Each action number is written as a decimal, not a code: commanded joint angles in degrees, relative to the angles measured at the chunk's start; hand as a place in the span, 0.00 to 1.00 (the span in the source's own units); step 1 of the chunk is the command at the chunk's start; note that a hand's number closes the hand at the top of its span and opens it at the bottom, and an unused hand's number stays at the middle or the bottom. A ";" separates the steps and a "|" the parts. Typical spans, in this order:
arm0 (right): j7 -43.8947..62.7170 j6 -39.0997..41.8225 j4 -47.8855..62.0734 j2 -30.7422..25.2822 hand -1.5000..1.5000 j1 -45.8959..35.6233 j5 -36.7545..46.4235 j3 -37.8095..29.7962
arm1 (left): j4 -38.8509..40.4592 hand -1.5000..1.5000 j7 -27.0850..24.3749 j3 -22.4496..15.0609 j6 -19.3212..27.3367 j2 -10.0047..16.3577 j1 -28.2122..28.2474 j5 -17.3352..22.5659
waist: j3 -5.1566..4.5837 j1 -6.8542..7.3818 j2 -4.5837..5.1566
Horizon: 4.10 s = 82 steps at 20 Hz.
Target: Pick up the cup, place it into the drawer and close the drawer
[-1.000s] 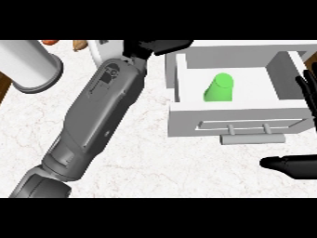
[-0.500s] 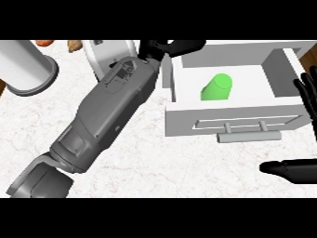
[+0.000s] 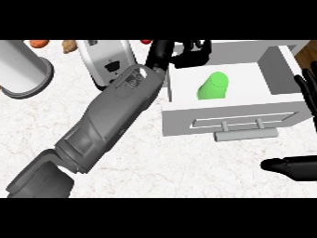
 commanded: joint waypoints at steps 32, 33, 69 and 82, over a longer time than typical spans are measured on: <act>4.11 11.11 -11.06 -7.33 1.00 5.73 4.35 5.01 | -11.85 0.00 0.23 -2.58 4.90 6.81 1.78 9.64 | -0.09 4.22 -0.95; 3.35 10.93 -9.20 -7.64 1.00 5.30 5.19 4.40 | -13.83 0.00 1.48 -2.87 2.74 10.77 4.84 9.96 | -0.09 5.06 -1.10; -17.53 -20.57 74.75 0.63 1.00 -37.35 55.41 16.02 | -51.37 0.00 3.35 10.72 -10.32 33.20 44.96 11.53 | 0.01 6.93 0.02; -23.91 -17.28 92.82 -7.12 1.00 -49.32 51.51 8.11 | -52.00 0.00 3.21 10.88 -15.05 32.48 46.77 11.92 | 0.14 10.00 1.49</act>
